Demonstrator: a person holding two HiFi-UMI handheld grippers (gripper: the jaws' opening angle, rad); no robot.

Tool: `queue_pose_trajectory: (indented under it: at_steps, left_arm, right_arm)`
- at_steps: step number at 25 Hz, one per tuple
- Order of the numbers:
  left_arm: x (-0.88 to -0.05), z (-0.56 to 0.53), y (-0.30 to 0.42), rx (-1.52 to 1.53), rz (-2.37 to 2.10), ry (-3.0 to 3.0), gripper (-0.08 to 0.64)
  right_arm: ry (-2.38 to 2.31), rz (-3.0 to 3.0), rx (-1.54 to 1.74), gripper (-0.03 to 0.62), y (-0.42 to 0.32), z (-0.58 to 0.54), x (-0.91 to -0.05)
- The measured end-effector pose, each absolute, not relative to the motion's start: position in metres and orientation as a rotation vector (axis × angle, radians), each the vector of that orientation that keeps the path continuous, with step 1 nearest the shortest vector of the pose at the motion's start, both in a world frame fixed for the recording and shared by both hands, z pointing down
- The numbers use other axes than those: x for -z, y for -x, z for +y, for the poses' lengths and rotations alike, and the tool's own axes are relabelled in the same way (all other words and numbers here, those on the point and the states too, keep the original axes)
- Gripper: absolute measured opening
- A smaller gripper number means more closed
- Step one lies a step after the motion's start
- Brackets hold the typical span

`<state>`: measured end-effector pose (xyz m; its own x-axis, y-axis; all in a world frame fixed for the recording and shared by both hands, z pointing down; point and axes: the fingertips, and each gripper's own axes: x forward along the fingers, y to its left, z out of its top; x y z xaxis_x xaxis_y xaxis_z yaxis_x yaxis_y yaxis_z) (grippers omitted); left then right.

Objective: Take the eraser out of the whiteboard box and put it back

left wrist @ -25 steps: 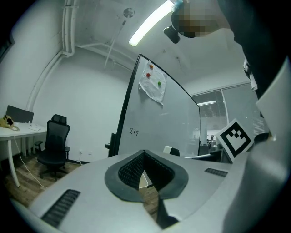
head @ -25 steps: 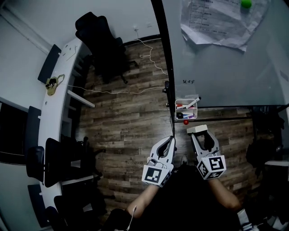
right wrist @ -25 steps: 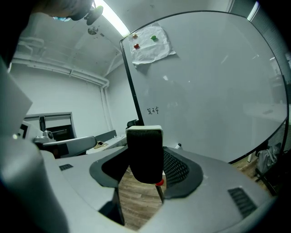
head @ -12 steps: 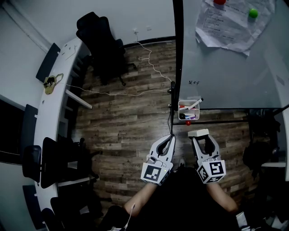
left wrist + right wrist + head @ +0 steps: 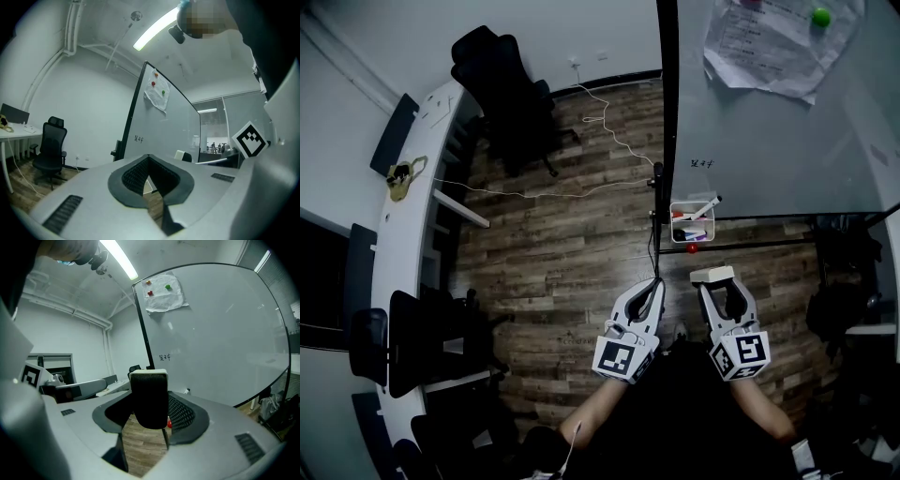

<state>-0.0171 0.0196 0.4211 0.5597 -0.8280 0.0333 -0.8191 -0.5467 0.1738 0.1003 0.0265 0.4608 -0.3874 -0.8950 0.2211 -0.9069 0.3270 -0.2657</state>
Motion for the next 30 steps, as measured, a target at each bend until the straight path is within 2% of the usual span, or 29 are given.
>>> queue_pose_trajectory:
  at_steps: [30]
  left_arm:
    - [-0.434, 0.029, 0.034, 0.101, -1.307, -2.631, 0.006]
  right_arm:
    - [-1.777, -2.424, -0.554, 0.238, -0.086, 0.034, -0.47]
